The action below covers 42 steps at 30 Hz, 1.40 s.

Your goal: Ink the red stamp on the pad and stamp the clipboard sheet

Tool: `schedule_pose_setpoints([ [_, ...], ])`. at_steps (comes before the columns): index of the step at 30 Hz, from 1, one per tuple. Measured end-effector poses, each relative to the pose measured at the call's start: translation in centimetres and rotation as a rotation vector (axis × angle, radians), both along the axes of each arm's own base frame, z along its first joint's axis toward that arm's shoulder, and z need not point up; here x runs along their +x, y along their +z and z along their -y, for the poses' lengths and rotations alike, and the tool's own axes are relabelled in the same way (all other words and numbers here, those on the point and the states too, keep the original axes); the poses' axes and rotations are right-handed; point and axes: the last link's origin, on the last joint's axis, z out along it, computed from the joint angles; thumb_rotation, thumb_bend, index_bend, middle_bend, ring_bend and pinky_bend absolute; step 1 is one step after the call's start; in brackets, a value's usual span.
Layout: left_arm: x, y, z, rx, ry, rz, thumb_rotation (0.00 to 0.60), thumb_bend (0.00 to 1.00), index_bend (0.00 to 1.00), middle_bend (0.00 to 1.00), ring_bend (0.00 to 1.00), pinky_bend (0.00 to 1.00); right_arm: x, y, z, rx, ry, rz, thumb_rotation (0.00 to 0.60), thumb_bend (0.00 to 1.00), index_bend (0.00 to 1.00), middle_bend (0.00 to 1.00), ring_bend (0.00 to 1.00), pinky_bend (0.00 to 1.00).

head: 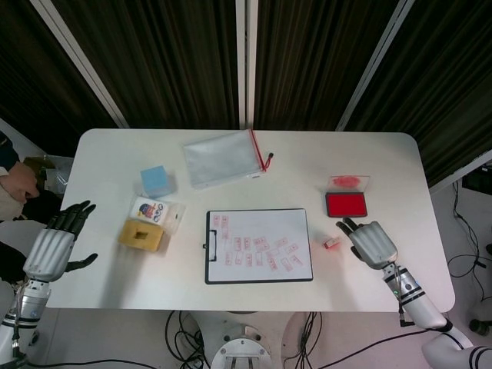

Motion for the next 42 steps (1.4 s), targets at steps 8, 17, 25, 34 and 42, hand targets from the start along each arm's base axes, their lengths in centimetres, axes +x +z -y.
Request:
schedule_pose_setpoints([
  [8,-0.1,-0.1,-0.1,-0.004,0.002,0.002,0.600,0.12,0.08,0.07,0.10,0.18,0.0,-1.9,0.6,0.023,0.000,0.024,0.600,0.20,0.36,0.34,0.70,0.86],
  [17,-0.1,0.0,0.0,-0.004,0.000,0.011,0.600,0.12,0.08,0.07,0.10,0.19,0.1,-3.5,0.6,0.047,-0.013,0.072,0.600,0.21,0.40,0.38,0.71,0.87],
  [25,-0.4,0.0,0.0,-0.004,0.007,0.004,0.600,0.12,0.08,0.07,0.10,0.19,-0.1,-4.3,0.8,0.050,-0.019,0.081,0.600,0.27,0.42,0.41,0.71,0.88],
  [34,-0.5,0.0,0.0,-0.005,0.013,0.006,0.600,0.12,0.08,0.07,0.10,0.19,0.0,-4.7,0.8,0.050,-0.022,0.108,0.600,0.28,0.45,0.44,0.71,0.88],
  [42,-0.6,0.1,0.0,-0.004,0.012,0.007,0.600,0.12,0.08,0.07,0.10,0.19,0.0,-4.6,0.9,0.036,-0.019,0.109,0.600,0.28,0.46,0.45,0.71,0.88],
])
